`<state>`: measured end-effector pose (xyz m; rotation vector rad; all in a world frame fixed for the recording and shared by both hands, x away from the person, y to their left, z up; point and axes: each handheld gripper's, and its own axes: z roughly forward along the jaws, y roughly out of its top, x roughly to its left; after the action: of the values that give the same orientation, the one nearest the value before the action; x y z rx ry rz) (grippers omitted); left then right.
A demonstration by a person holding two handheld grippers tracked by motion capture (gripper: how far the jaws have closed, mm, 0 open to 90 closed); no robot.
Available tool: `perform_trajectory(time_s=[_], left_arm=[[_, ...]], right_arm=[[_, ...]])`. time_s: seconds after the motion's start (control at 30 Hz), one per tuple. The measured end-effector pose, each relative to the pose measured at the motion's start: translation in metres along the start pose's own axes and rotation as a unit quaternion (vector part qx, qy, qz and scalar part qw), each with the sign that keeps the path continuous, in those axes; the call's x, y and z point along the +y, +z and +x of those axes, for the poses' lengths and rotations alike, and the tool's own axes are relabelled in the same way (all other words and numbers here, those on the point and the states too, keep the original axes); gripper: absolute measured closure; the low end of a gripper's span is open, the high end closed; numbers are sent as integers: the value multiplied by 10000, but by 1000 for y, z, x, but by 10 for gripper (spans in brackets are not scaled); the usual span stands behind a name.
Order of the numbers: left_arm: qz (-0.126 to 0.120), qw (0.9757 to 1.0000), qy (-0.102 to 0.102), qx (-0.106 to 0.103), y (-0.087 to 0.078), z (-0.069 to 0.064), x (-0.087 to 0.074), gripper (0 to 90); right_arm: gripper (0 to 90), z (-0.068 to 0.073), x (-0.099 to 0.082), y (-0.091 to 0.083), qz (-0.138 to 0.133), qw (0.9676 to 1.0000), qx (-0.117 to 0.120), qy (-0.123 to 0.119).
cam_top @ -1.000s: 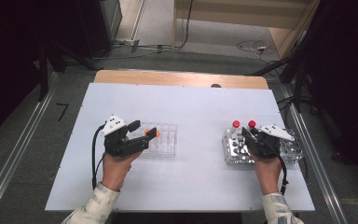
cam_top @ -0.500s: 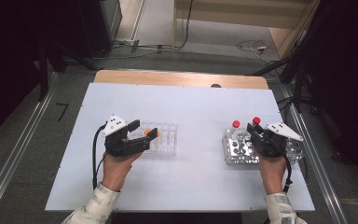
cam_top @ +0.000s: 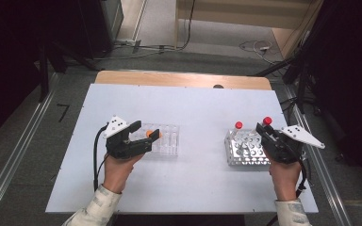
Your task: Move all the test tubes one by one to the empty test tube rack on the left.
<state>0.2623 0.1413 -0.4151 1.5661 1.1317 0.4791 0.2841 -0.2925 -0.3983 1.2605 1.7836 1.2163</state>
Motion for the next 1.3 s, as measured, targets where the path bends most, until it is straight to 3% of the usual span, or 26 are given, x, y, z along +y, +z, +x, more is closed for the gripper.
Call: perform_trajectory(time_s=[0.37,0.67,0.93,1.3], left_arm=[[-9,10000,27,-13,-1,-3,0,233],[-30,10000,44,-65,-1,-5,1,234],[-39,9998,128,-157,-2,-13,2,234],[-19,9991,244,-351,0,-28,1,234]], right_arm=[[711,14,2,-19,5,9988,487,-54],[712,37,0,-16,127,9954,932,-204],[712,72,-8,-1,365,9885,1395,-451],[712,124,-20,21,671,9750,1892,-950]])
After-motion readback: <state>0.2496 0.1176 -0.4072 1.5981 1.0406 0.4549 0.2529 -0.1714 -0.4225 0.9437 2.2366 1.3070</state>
